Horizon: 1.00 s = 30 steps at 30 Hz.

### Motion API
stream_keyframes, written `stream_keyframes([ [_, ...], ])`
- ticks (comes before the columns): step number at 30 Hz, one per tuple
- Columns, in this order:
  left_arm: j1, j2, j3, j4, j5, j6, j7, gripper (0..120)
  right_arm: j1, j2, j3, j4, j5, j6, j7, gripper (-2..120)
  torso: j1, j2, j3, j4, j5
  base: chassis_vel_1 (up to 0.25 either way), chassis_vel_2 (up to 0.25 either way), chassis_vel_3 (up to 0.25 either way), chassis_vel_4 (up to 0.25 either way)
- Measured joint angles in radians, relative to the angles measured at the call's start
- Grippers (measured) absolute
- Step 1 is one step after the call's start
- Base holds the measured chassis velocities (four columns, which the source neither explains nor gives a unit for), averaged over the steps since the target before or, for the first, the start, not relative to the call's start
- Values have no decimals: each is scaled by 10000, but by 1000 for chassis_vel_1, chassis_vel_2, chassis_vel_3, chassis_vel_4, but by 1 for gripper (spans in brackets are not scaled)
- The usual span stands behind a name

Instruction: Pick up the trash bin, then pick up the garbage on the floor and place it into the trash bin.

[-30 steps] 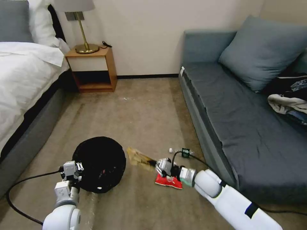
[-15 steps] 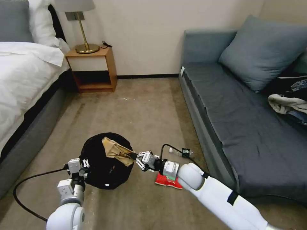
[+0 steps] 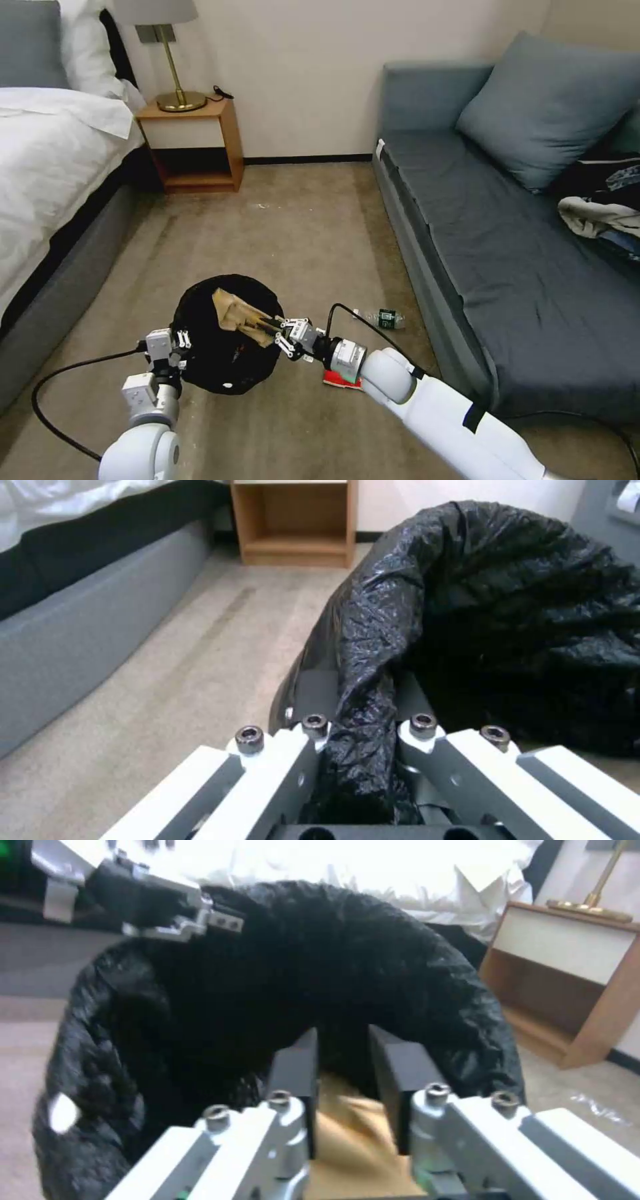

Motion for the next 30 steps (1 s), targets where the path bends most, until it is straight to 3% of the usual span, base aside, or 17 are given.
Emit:
stream_keyframes([
  [8, 65, 55, -57, -6, 7, -12, 6, 7, -116, -11, 94, 127, 214, -46, 105, 54, 0, 0, 0, 0, 0, 0, 0, 0, 0],
  [15, 16, 88, -215, 98, 297, -241, -18, 7, -285, -577, 435, 320, -4, -398, 175, 77, 0, 0, 0, 1, 3, 0, 0, 0, 0],
  [19, -29, 193, -329, 211, 408, -462, -63, 7, -555, -1568, 727, 262, -28, -2174, -90, 96, -1, 0, 0, -2, 1, 0, 0, 0, 0],
  [21, -31, 203, -336, 224, 415, -482, -64, 7, -583, -1610, 756, 229, -12, -2309, -90, 98, -1, 1, 0, -2, 0, 0, 0, 0, 0],
  [22, -41, 253, -375, 270, 433, -542, -77, 7, -670, -1697, 872, 91, 42, -2934, -90, 99, 0, 0, 0, -2, 0, 0, 0, 0, 0],
  [26, -29, 322, -432, 274, 417, -579, -104, 7, -640, -1606, 1064, -490, 171, -3872, -164, 100, -1, 0, 0, -2, 1, 0, 0, 0, 0],
  [30, 24, 303, -443, 238, 393, -612, -132, 7, -329, -1298, 1191, -1514, 49, -4017, -487, 100, -1, 0, 0, 1, 1, 0, 0, 0, 0],
])
